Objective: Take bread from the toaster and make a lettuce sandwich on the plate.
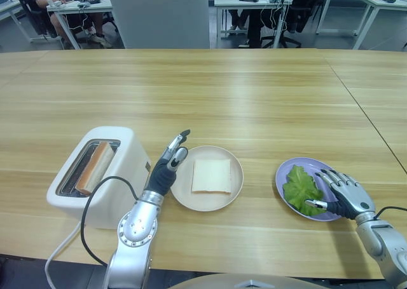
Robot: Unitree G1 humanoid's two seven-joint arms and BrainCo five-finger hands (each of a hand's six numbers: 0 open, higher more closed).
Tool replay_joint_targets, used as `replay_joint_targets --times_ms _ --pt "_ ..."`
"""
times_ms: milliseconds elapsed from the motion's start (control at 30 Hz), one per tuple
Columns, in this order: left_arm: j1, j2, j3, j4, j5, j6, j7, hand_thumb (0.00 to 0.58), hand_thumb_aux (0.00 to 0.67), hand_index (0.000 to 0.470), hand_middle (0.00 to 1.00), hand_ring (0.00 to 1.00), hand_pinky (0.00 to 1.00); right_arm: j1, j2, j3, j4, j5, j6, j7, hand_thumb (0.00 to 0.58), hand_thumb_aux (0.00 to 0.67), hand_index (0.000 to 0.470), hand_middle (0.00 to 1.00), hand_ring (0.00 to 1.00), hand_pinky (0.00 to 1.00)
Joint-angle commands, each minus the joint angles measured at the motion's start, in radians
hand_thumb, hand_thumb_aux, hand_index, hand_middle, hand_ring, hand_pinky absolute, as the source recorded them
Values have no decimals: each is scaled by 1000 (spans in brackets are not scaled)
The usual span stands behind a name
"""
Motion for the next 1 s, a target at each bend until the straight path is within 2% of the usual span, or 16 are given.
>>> replay_joint_targets --times_ms 33,133,167,200,267,300,700,1000 --pt "12 -1 -17 -22 1 14 2 0 0 0 0 0 0 10 -18 14 -16 -2 3 17 0 0 0 35 35 35" --pt "20 1 -29 -26 6 14 3 0 0 0 0 0 0 11 -26 18 -7 -6 13 22 0 0 0 51 51 51" --pt "23 1 -32 -27 7 14 4 0 0 0 0 0 0 8 -29 20 -6 -7 14 24 297 202 139 59 59 59" --pt "27 2 -36 -28 11 13 6 0 0 0 0 0 0 5 -32 21 -7 -9 13 21 464 370 254 67 67 67" --pt "28 -3 -34 -24 8 14 12 0 0 0 0 0 0 1 -36 23 -13 -10 14 24 484 397 272 71 71 71" --pt "26 -2 -31 -21 10 13 14 0 0 0 0 0 0 1 -38 24 -16 -11 14 24 580 670 460 86 86 86" --pt "25 3 -16 -13 -4 2 20 0 0 0 0 0 0 -6 -51 42 -24 -41 39 22 580 670 460 110 110 110" --pt "17 0 -28 20 -1 -7 24 0 0 0 0 0 0 -30 -48 -10 -81 10 42 9 580 670 460 98 98 98"
